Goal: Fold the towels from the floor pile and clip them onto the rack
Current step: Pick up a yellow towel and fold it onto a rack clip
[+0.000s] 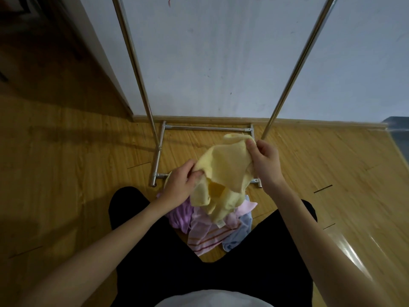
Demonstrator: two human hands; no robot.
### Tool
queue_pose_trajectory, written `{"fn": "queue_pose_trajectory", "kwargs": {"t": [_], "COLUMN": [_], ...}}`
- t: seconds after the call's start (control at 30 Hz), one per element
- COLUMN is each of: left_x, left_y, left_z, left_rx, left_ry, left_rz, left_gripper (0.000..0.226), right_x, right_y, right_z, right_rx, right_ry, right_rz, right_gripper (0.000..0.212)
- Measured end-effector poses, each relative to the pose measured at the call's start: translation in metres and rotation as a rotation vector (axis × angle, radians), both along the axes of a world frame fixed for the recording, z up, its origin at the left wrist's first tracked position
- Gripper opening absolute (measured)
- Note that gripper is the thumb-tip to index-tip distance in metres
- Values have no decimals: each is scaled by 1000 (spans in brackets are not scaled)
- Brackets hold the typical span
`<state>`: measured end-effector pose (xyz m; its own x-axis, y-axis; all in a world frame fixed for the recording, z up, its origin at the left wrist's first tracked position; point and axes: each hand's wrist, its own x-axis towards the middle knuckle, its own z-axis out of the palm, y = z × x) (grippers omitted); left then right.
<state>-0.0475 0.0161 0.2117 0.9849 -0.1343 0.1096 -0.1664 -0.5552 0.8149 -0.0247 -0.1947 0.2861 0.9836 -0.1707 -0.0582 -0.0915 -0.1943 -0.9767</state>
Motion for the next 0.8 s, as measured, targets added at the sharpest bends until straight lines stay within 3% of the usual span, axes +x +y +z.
{"fn": "queue_pose_trajectory", "kwargs": {"t": [0.3,0.4,0.5,0.63,0.8], "left_x": [17,23,31,39,36], "left_y": [-19,-23,-24,-26,-32], "left_z": [96,113,119,113,111], "left_rx": [-136,-139,-119,-49,-35], "left_ry": [-93,-104,-84,-47,-17], "left_rz": [-78,-103,-81,-59,-67], "left_gripper": [14,19,29,22,23], "right_x": [3,0,-11,-25,-27], "right_y": [-3,-4,-1,3,13], "right_z": [-48,-53,-44,-34,-34], "right_rx": [-238,-235,-197,-151,-269], "right_ry": [109,109,29,-180,-307], "right_rz": [70,74,95,204,304], "right_gripper": [25,6,21,30,32]}}
